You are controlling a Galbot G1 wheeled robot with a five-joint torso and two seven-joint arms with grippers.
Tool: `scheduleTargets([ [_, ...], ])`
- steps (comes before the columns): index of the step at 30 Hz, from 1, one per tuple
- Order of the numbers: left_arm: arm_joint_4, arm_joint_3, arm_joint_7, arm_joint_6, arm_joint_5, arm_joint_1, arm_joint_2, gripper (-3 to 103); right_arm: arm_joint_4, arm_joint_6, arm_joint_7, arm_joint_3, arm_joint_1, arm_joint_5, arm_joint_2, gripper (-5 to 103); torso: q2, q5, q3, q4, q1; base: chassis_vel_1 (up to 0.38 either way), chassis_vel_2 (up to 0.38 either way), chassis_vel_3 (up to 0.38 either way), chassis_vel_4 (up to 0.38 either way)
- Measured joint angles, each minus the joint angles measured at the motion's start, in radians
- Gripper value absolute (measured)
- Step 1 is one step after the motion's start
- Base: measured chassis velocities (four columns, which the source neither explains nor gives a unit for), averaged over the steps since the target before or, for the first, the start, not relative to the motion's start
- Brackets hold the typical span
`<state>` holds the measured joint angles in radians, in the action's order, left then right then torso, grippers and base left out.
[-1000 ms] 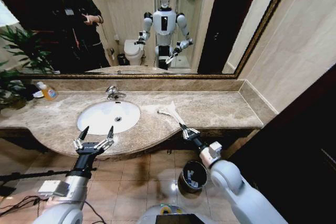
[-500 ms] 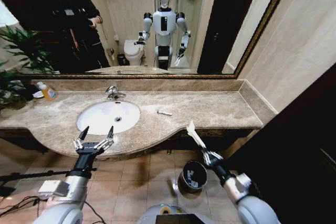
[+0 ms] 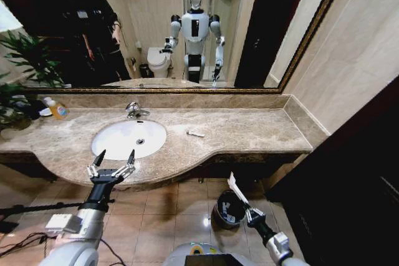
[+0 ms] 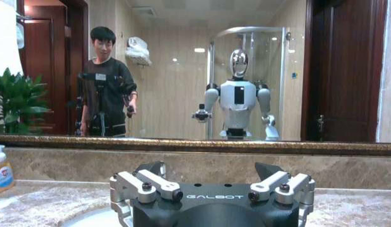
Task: Pick up the trash from the sink and place it in the trash bin.
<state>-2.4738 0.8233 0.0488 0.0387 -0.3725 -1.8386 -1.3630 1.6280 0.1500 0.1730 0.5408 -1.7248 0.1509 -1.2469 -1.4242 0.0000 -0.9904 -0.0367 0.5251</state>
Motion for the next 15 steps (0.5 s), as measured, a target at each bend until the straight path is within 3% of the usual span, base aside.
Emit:
scheduleTargets([
  [15, 0.000, 0.000, 0.000, 0.000, 0.000, 0.000, 0.000, 100, -0.349, -0.061, -0.022, -0.040, 0.242, -0.016, -0.009, 0, 0.000, 0.0000, 0.000, -0.0001, 0.000, 0.000, 0.000, 0.000, 0.000],
])
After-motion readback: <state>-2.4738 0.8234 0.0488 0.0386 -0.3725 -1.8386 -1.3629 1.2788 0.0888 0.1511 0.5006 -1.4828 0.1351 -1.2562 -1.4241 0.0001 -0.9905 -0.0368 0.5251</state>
